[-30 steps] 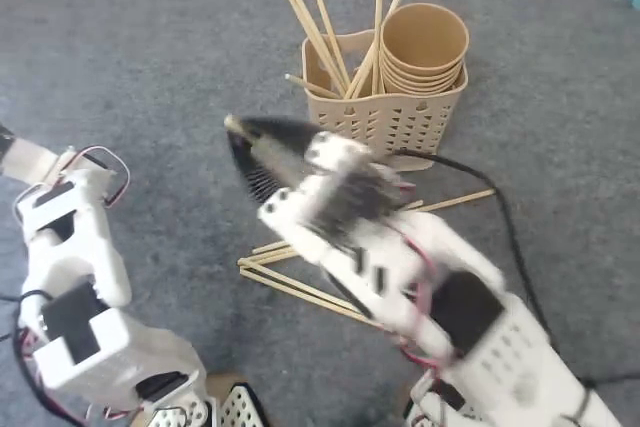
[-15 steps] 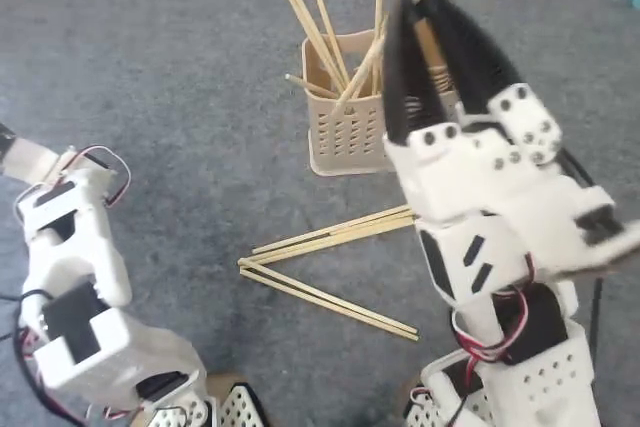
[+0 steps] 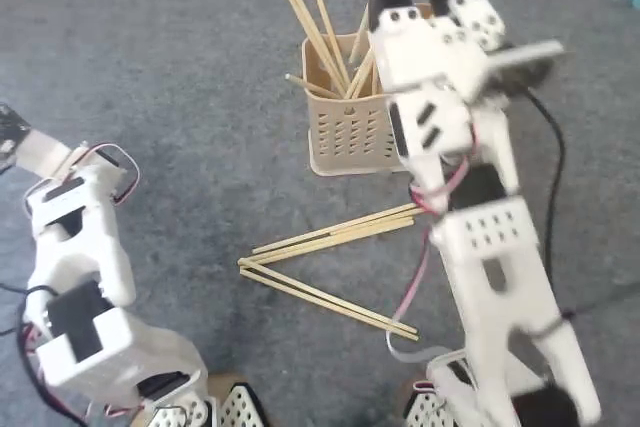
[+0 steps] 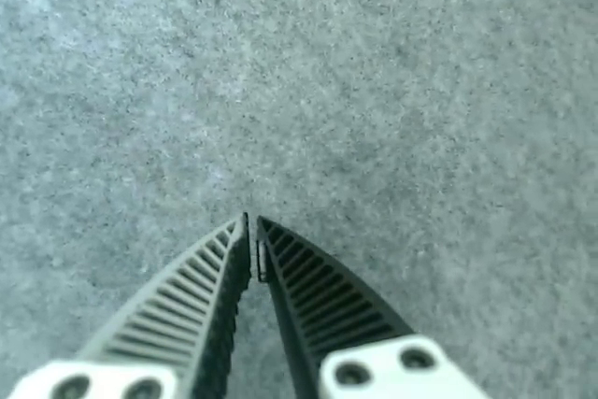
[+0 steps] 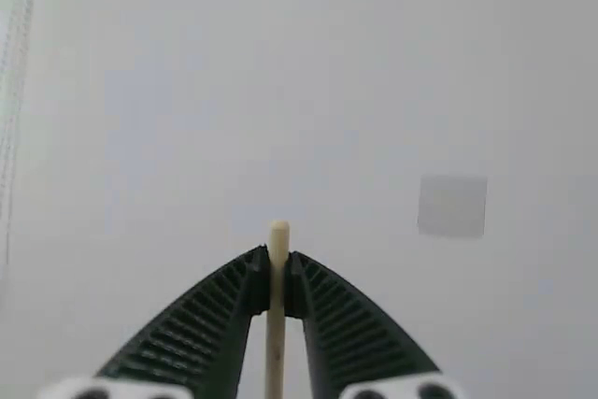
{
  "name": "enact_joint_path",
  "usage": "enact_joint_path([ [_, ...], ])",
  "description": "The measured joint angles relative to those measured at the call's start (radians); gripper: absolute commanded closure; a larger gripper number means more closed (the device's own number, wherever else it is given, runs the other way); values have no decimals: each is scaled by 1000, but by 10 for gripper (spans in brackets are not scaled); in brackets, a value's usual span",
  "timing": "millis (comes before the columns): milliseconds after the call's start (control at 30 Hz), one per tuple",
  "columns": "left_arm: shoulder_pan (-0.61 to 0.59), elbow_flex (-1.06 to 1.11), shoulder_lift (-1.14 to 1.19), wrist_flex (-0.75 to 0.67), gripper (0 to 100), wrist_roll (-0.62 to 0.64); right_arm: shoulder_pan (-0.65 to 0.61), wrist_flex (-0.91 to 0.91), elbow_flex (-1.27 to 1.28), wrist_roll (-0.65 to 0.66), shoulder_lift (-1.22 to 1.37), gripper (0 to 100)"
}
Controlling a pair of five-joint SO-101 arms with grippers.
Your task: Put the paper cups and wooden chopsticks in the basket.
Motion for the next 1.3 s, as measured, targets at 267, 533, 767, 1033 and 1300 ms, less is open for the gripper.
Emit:
enact_joint_path([
  [267, 2, 0, 0, 0, 986, 0, 8, 64, -3, 0, 87, 891],
  [533, 5, 0, 0, 0, 986, 0, 6, 384, -3, -87, -103, 907],
  [767, 74, 43, -71, 63, 986, -167, 6, 882, -3, -92, -456, 907],
  [1033, 219, 348, -425, 0, 986, -396, 173, 1350, -5, -101, -798, 908],
  [1300, 404, 434, -635, 133, 984, -546, 517, 1722, 35, -118, -859, 908],
])
